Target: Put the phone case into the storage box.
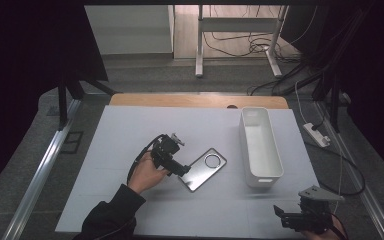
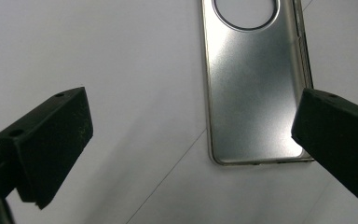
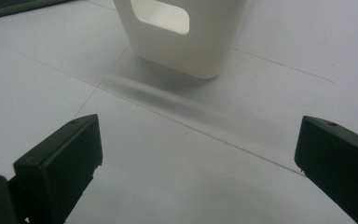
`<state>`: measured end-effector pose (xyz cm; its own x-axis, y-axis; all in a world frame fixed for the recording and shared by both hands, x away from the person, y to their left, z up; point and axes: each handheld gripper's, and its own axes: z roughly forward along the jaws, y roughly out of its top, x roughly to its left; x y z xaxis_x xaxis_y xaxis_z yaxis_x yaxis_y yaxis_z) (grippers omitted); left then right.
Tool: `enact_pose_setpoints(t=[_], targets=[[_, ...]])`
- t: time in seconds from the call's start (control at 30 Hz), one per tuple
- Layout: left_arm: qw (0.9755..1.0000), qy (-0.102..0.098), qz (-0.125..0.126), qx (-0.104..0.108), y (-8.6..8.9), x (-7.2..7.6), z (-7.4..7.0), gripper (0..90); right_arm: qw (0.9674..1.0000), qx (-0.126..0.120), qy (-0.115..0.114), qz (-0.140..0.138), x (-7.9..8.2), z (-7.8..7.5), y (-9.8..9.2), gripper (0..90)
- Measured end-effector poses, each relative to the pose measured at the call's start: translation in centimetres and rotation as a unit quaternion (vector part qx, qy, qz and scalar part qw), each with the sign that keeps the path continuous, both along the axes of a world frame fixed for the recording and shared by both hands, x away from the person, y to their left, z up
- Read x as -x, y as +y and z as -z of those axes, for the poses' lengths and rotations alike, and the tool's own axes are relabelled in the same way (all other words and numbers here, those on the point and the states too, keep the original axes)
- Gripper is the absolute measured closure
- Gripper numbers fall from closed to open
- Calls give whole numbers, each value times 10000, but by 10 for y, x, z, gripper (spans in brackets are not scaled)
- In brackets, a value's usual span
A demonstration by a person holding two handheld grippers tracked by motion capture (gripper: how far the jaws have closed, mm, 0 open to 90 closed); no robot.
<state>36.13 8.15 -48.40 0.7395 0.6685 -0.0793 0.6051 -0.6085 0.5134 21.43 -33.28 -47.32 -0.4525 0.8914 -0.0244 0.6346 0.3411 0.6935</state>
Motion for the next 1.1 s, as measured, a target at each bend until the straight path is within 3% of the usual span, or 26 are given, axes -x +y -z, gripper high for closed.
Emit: enact_pose_setpoints(t=[0.47,0.8,1.03,1.1], targets=[[9994,131,132,-306,-15,-3,29,0,10000,3,-1,-20,0,0,0,10],[9986,182,134,-488,-19,-4,40,0,10000,-2,4,-27,0,0,0,9],[9985,247,164,-460,-17,-5,40,2,10000,-5,9,-25,0,0,0,9],[9986,250,137,-449,-16,-4,38,44,10000,3,8,-27,0,0,0,9]])
